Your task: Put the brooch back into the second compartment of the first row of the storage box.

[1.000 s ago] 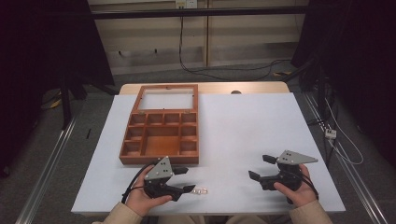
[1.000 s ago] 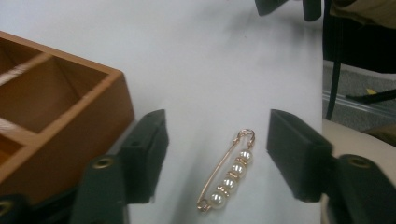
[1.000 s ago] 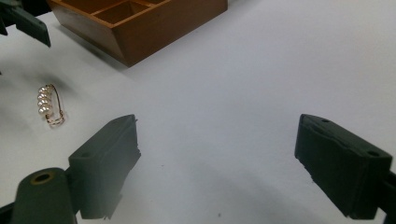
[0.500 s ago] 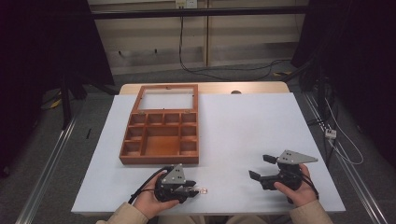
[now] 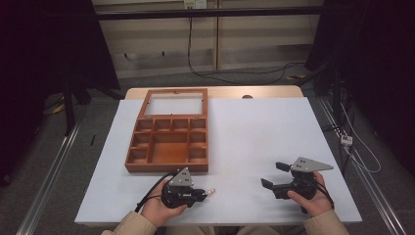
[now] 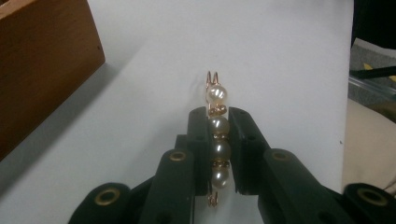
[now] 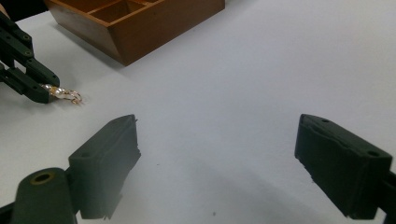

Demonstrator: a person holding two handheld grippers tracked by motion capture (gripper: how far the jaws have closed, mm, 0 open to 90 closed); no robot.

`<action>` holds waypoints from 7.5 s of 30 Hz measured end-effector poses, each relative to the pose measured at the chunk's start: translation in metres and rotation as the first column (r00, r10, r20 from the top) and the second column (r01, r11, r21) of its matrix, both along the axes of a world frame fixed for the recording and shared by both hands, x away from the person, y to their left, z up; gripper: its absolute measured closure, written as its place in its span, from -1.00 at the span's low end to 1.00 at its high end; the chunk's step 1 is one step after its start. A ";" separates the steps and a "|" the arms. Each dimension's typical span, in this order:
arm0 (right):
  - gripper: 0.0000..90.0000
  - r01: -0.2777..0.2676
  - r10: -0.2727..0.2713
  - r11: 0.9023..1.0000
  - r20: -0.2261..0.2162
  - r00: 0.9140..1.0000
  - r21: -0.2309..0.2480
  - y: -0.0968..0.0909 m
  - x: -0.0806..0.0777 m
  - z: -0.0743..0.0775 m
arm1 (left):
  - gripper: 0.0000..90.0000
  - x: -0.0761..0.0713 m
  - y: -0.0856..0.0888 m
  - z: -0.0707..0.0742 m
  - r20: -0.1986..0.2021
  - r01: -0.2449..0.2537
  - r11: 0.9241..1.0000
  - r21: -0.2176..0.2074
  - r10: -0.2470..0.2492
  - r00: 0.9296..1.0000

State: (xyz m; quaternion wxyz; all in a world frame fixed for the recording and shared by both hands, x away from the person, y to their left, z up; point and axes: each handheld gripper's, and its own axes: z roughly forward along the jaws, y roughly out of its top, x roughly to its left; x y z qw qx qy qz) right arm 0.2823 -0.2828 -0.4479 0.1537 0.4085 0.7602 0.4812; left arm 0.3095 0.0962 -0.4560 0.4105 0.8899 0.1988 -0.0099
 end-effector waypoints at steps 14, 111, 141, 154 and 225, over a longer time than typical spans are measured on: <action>-0.71 0.003 -0.003 1.000 0.005 1.000 0.020 -0.002 -0.001 0.002 | 0.78 0.005 0.012 0.023 -0.082 -0.058 0.996 -0.061 0.053 0.995; -0.72 -0.033 0.033 0.999 0.005 0.999 0.016 0.001 -0.002 0.001 | 0.78 0.079 0.048 0.107 -0.062 -0.238 0.971 -0.021 0.236 0.970; -0.72 -0.034 0.034 0.999 0.006 0.999 0.018 0.001 -0.002 0.001 | 0.78 0.096 0.057 0.112 -0.053 -0.303 0.953 -0.018 0.302 0.952; -0.72 -0.034 0.034 0.999 0.006 0.999 0.017 0.001 -0.002 0.001 | 0.78 0.103 0.061 0.112 -0.055 -0.325 0.946 -0.018 0.324 0.945; -0.72 -0.038 0.038 0.999 0.008 0.999 0.018 0.002 -0.001 0.001 | 0.78 0.153 0.077 0.100 -0.057 -0.466 0.885 -0.002 0.465 0.883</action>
